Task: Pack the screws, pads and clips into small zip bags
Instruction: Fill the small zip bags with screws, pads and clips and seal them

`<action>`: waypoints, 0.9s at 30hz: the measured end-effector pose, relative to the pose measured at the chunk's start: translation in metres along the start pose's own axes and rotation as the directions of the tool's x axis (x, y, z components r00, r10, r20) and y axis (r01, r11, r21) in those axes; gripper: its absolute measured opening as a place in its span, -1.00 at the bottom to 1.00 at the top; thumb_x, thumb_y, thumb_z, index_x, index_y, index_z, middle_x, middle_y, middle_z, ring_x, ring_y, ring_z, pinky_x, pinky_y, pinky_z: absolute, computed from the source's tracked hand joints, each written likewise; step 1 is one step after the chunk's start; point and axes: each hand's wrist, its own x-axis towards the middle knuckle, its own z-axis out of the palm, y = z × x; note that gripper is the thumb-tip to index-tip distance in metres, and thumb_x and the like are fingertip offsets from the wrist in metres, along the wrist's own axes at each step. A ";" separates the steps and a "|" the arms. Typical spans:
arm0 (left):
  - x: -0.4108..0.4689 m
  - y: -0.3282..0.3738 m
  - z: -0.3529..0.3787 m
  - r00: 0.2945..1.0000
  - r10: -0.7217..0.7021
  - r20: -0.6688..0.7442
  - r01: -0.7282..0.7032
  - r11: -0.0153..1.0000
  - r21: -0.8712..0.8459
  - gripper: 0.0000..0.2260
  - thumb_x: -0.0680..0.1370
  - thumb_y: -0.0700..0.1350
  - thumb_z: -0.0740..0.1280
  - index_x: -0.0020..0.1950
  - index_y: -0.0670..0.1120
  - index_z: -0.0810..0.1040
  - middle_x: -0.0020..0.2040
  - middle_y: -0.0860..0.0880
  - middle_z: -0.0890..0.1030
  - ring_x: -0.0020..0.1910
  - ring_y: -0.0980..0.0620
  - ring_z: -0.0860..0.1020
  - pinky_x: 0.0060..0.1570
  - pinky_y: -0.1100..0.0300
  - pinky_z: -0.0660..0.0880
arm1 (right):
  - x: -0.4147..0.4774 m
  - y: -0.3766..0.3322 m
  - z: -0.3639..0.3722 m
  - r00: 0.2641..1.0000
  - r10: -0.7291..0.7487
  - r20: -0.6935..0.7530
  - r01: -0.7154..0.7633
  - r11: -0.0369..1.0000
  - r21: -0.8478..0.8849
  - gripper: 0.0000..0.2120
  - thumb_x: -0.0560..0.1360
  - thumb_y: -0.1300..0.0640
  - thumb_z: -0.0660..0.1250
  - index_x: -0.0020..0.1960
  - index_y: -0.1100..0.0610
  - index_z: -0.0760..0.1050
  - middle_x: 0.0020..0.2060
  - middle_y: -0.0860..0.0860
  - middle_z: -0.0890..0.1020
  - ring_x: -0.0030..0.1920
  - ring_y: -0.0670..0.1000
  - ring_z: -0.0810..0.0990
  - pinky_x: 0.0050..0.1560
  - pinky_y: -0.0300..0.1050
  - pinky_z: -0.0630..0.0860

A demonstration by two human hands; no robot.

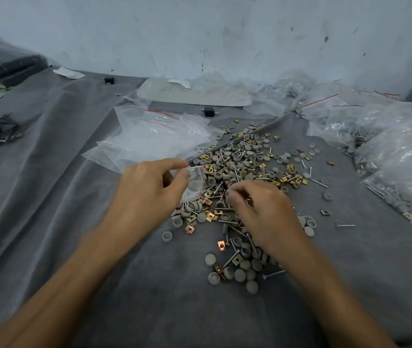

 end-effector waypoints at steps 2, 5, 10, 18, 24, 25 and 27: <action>0.001 -0.002 0.002 0.999 -0.017 0.031 0.018 1.000 -0.018 -0.79 0.60 0.05 0.32 0.16 0.09 0.69 -0.41 0.29 0.55 -0.37 0.28 0.53 -0.33 0.35 0.34 | 0.002 0.000 -0.004 0.996 0.051 -0.078 -0.034 0.979 0.203 -0.78 0.64 -0.09 0.25 0.16 -0.07 0.60 -0.08 -0.22 0.65 -0.05 -0.19 0.60 -0.08 -0.23 0.51; 0.000 -0.003 0.005 0.997 -0.041 0.068 0.047 0.996 -0.081 -0.84 0.59 0.05 0.33 0.09 0.14 0.69 -0.38 0.19 0.61 -0.35 0.20 0.58 -0.27 0.22 0.49 | 0.003 -0.012 -0.001 0.991 0.100 -0.085 -0.048 0.877 0.478 -0.86 0.61 -0.06 0.32 0.13 -0.13 0.62 -0.10 -0.22 0.70 -0.03 -0.20 0.65 -0.06 -0.28 0.57; 0.001 0.000 0.011 0.984 -0.075 0.160 0.125 0.935 -0.333 -0.86 0.49 0.08 0.29 -0.11 0.26 0.65 -0.46 0.04 0.60 -0.51 0.14 0.51 -0.37 0.11 0.50 | -0.001 -0.029 0.011 0.994 0.042 -0.099 0.026 0.800 0.600 -0.88 0.62 0.10 0.36 0.14 0.00 0.62 -0.10 -0.16 0.72 -0.03 -0.10 0.70 -0.01 -0.10 0.64; 0.004 -0.002 0.007 0.978 -0.144 0.149 0.196 0.876 -0.440 -0.86 0.54 0.00 0.34 -0.02 0.12 0.71 -0.45 0.03 0.58 -0.51 0.11 0.49 -0.48 0.17 0.47 | -0.002 -0.032 0.007 0.988 -0.021 -0.152 0.091 0.877 0.471 -0.78 0.58 0.00 0.39 0.22 -0.10 0.62 -0.11 -0.18 0.63 -0.11 -0.15 0.60 -0.12 -0.37 0.47; 0.013 -0.008 -0.001 0.955 -0.286 0.081 0.279 0.767 -0.578 -0.84 0.60 -0.18 0.33 0.00 -0.01 0.70 -0.44 -0.03 0.55 -0.50 0.09 0.44 -0.54 0.26 0.39 | -0.011 -0.037 0.015 0.986 -0.126 -0.111 0.153 0.947 0.283 -0.90 0.59 -0.02 0.38 0.01 0.00 0.58 -0.13 -0.16 0.59 -0.09 -0.12 0.57 -0.06 -0.17 0.54; 0.014 -0.008 -0.002 0.953 -0.294 0.071 0.278 0.759 -0.589 -0.84 0.59 -0.18 0.32 0.00 -0.02 0.70 -0.44 -0.03 0.55 -0.50 0.08 0.44 -0.54 0.26 0.38 | -0.013 -0.039 0.022 0.983 -0.181 -0.028 0.183 0.957 0.226 -0.85 0.58 -0.04 0.39 0.05 0.02 0.61 -0.06 -0.11 0.60 0.01 -0.10 0.55 0.06 -0.10 0.52; 0.014 -0.008 -0.003 0.953 -0.298 0.061 0.273 0.751 -0.601 -0.85 0.59 -0.17 0.33 0.01 -0.02 0.70 -0.44 -0.04 0.55 -0.50 0.08 0.44 -0.53 0.26 0.39 | -0.014 -0.047 0.033 0.956 -0.262 0.129 0.254 0.964 0.078 -0.68 0.57 -0.16 0.35 0.18 0.03 0.60 0.11 -0.06 0.58 0.17 -0.02 0.46 0.23 -0.09 0.43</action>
